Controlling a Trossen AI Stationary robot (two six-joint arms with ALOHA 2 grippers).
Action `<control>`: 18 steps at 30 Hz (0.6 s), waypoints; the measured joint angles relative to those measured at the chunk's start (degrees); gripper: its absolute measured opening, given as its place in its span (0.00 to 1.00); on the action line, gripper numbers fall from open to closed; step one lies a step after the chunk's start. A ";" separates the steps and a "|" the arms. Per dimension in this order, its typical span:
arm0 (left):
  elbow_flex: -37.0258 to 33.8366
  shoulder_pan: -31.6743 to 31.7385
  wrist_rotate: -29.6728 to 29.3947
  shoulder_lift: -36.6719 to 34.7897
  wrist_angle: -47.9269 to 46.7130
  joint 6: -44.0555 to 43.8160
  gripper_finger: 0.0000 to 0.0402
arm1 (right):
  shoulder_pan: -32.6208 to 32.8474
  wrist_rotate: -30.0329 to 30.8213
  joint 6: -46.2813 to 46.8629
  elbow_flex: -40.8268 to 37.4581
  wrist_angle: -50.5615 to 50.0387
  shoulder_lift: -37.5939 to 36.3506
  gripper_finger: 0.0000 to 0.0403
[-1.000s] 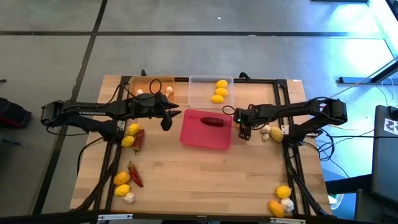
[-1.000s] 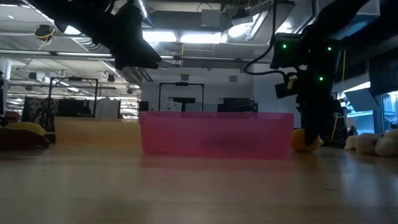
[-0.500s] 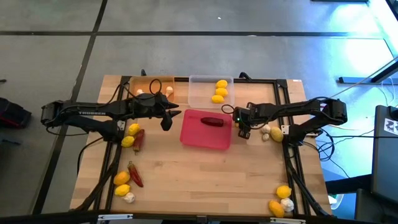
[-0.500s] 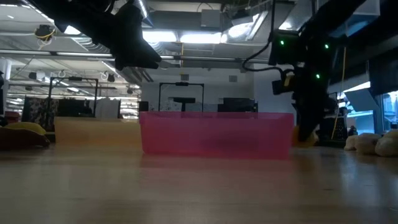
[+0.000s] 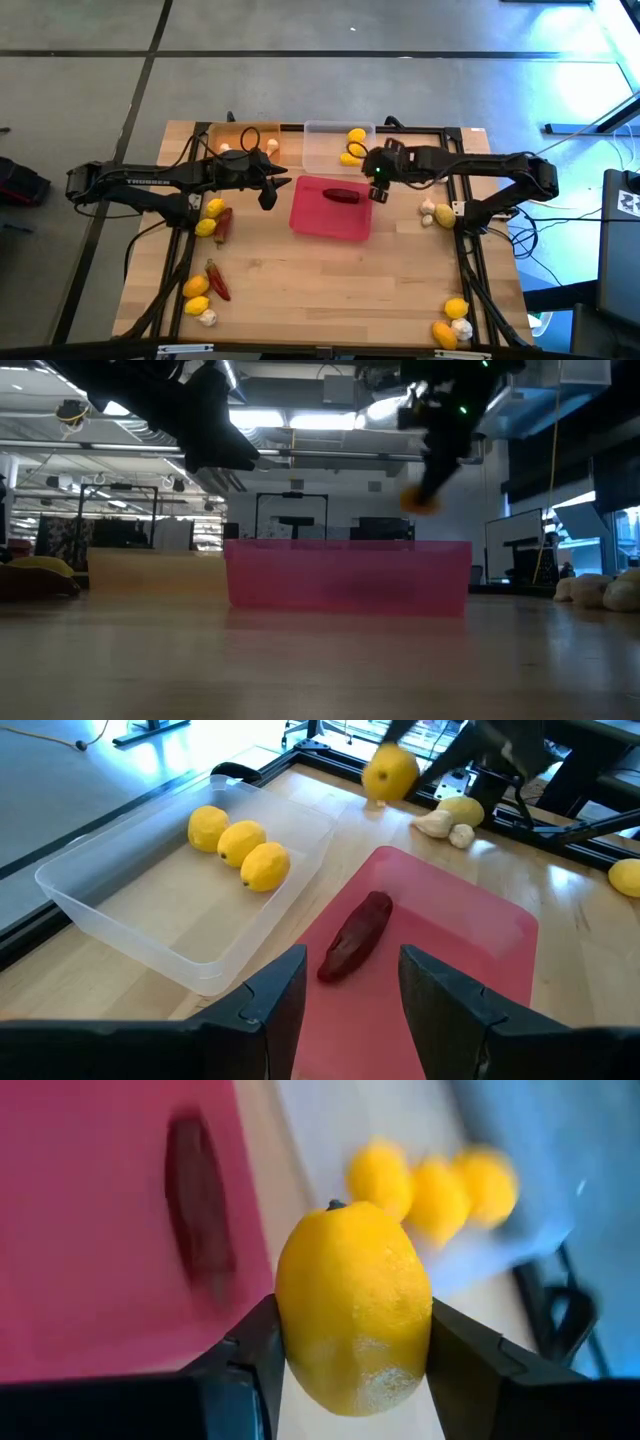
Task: Sort produce into baskets
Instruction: Put the yellow lemon in the transparent bin
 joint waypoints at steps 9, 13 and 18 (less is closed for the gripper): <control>0.00 0.00 0.00 0.00 0.02 0.02 0.38 | -7.08 -3.11 -8.63 1.96 13.39 0.89 0.43; 0.00 0.00 0.00 0.00 0.01 0.02 0.38 | -12.48 -7.93 -8.80 1.96 14.70 3.18 0.43; 0.00 0.00 0.00 0.00 0.00 0.02 0.38 | -17.80 -10.89 -4.78 1.94 14.51 8.15 0.43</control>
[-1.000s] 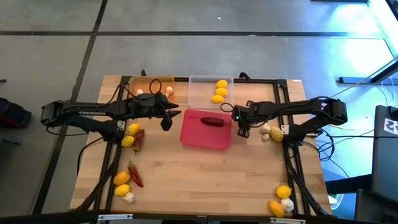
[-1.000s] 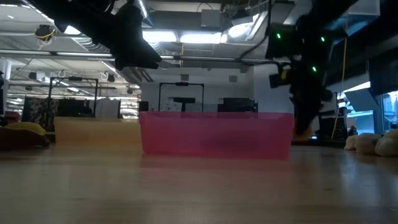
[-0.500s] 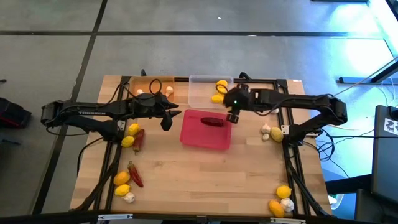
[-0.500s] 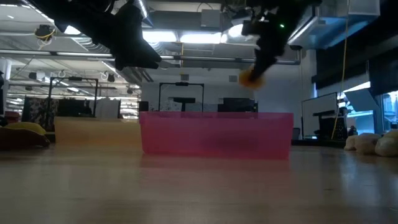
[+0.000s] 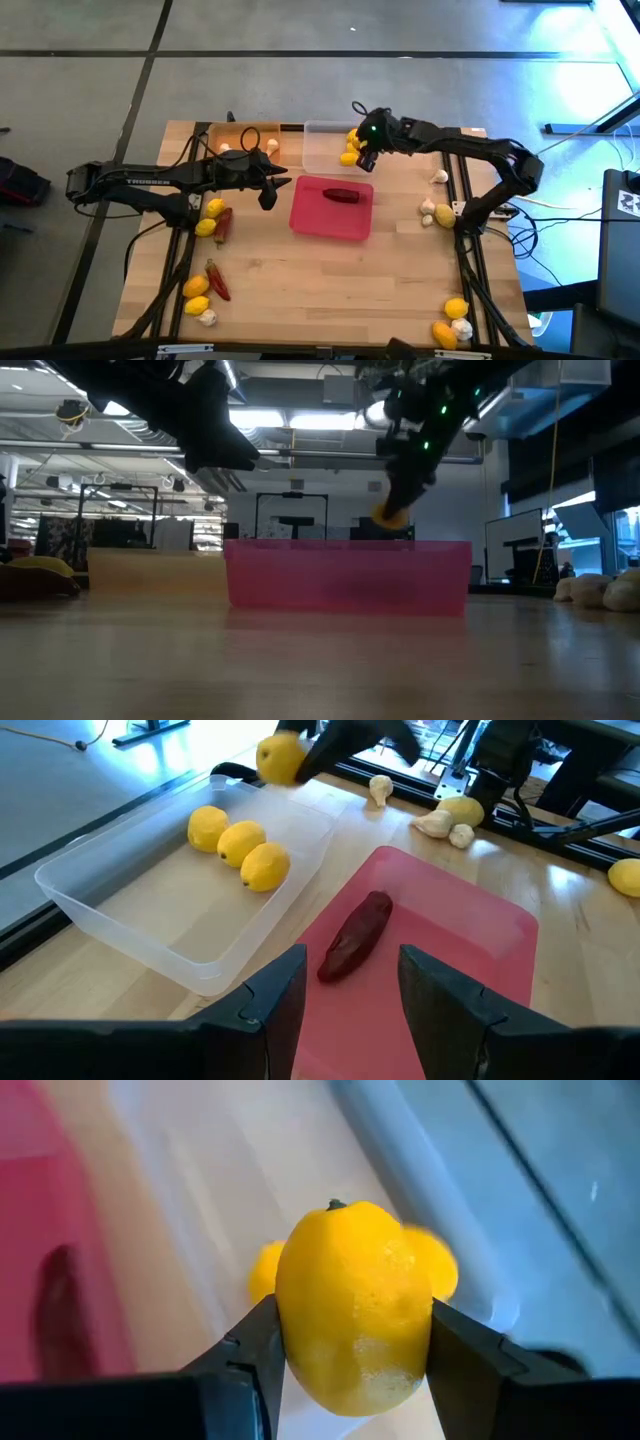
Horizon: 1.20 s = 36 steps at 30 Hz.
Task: Sort produce into baskets
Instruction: Put the yellow lemon in the transparent bin
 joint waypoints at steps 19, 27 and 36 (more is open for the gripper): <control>0.00 0.01 0.00 0.00 -0.02 0.42 0.39 | -2.74 -3.59 11.52 -0.02 -2.95 10.67 0.43; 0.00 0.01 -0.01 0.00 -0.02 0.46 0.39 | -2.74 -3.11 11.52 -0.02 -2.62 10.84 0.46; 0.00 0.02 -0.01 0.00 -0.02 0.46 0.39 | -2.74 -3.11 10.87 -0.02 -3.26 10.82 0.67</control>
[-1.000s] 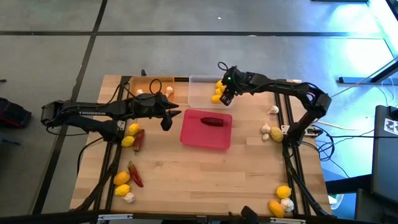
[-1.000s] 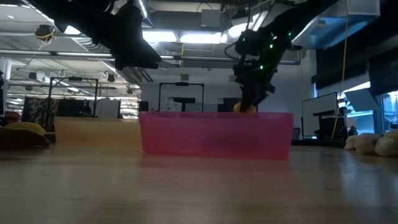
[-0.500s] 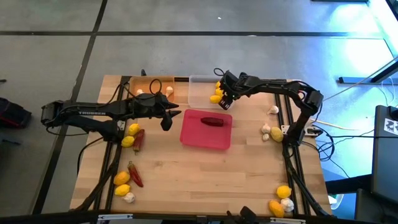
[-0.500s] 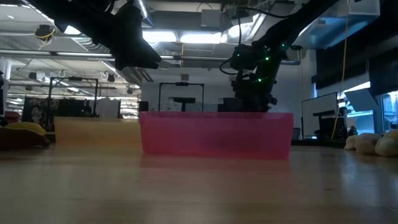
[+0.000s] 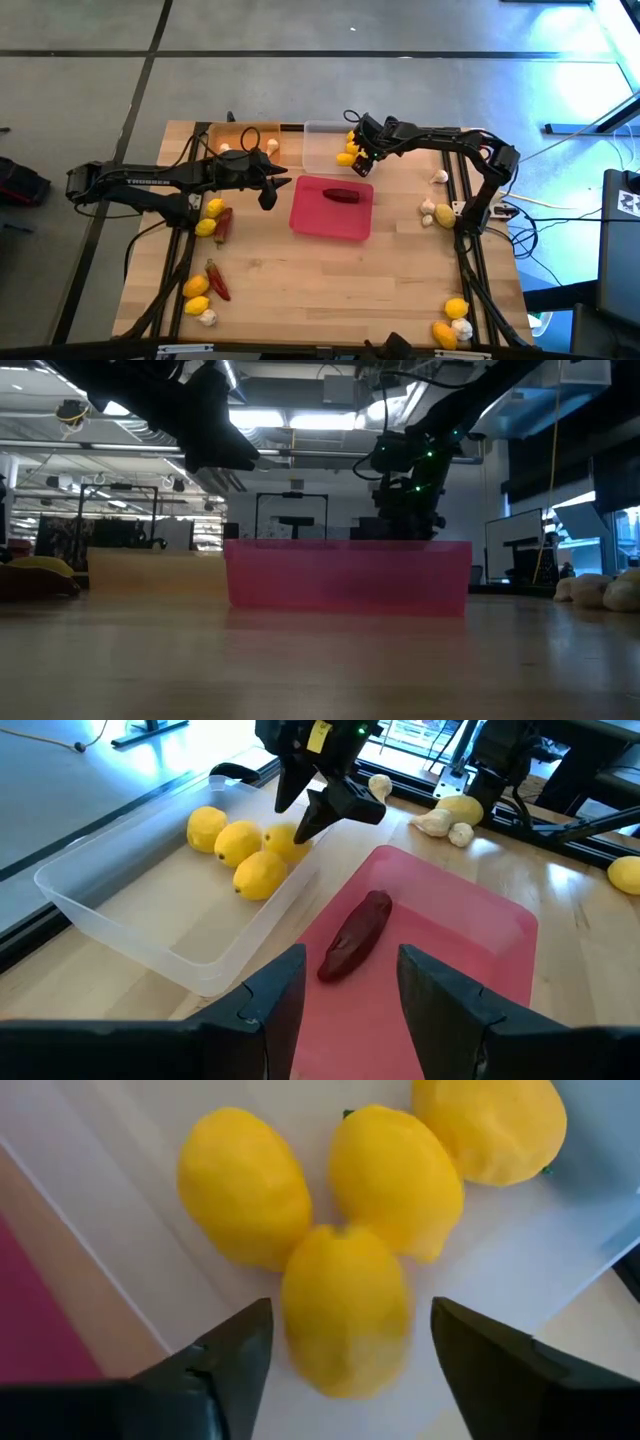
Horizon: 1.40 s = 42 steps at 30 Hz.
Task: Sort produce into baskets
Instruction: Put the yellow lemon in the transparent bin, then put the white garlic in the orange bin
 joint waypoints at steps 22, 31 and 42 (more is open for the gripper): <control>0.00 -0.02 0.00 0.00 0.02 -0.11 0.39 | 9.38 -0.51 4.68 0.00 -26.57 -24.66 0.66; 0.00 -0.02 0.00 0.00 0.00 -0.09 0.39 | 15.28 -0.29 12.34 0.00 -37.90 -27.75 0.66; 0.00 -0.02 0.00 -0.01 0.00 -0.07 0.39 | 20.47 4.00 19.36 -6.07 -39.61 -27.63 0.66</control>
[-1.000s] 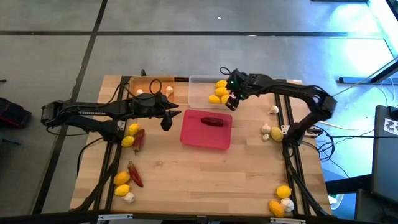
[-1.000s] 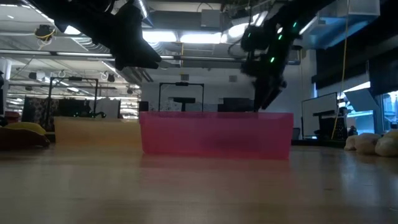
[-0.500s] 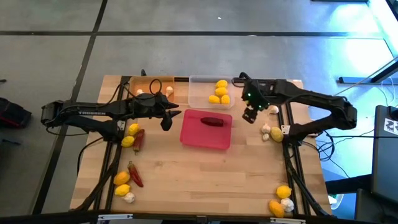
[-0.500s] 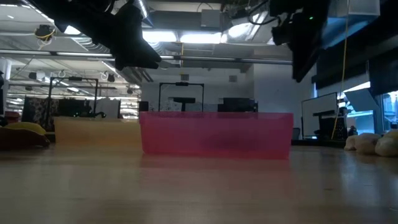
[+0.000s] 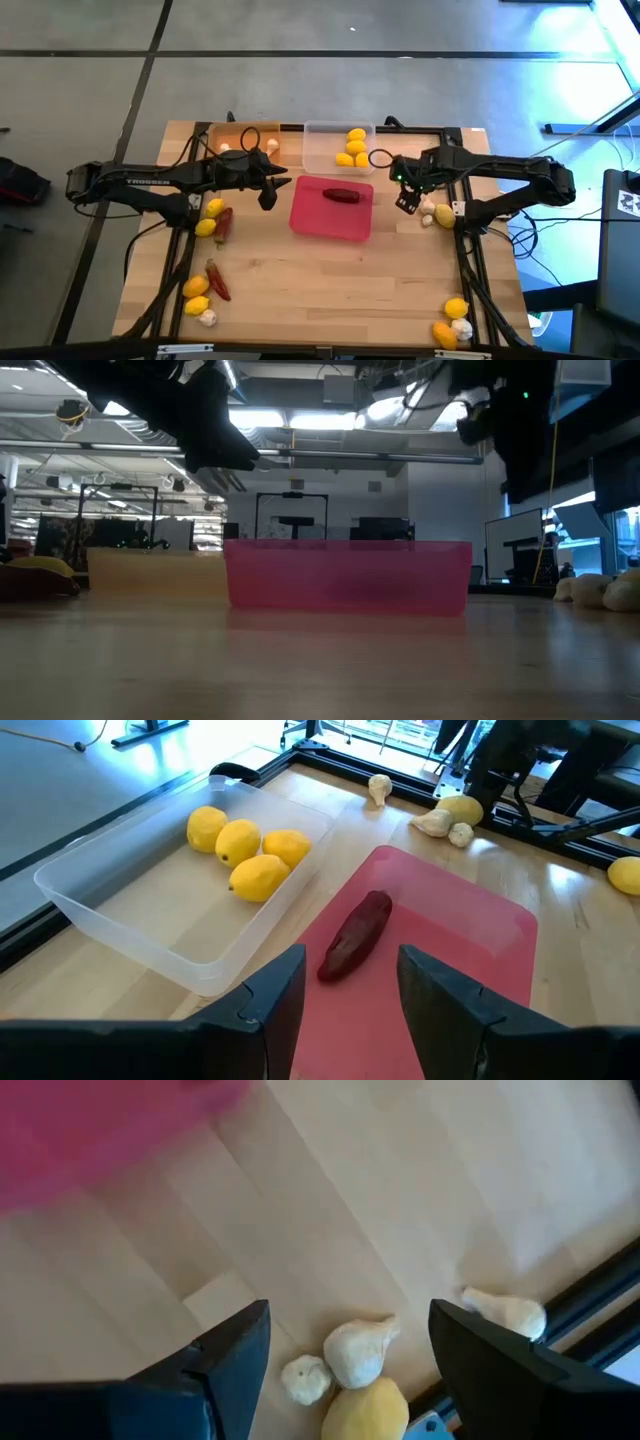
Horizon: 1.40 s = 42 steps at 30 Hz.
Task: Sort produce into baskets
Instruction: Put the white garlic in the orange bin
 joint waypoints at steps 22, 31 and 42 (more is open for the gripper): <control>0.00 0.00 0.00 0.01 0.01 -0.05 0.39 | -0.21 -2.97 8.49 -20.61 6.88 0.08 0.66; 0.00 0.00 0.01 0.01 0.02 -0.09 0.39 | -0.21 -2.03 10.80 -23.99 9.40 0.09 0.66; 0.00 0.00 0.01 0.01 0.02 0.14 0.38 | -0.21 -2.56 10.86 -27.46 13.77 0.09 0.64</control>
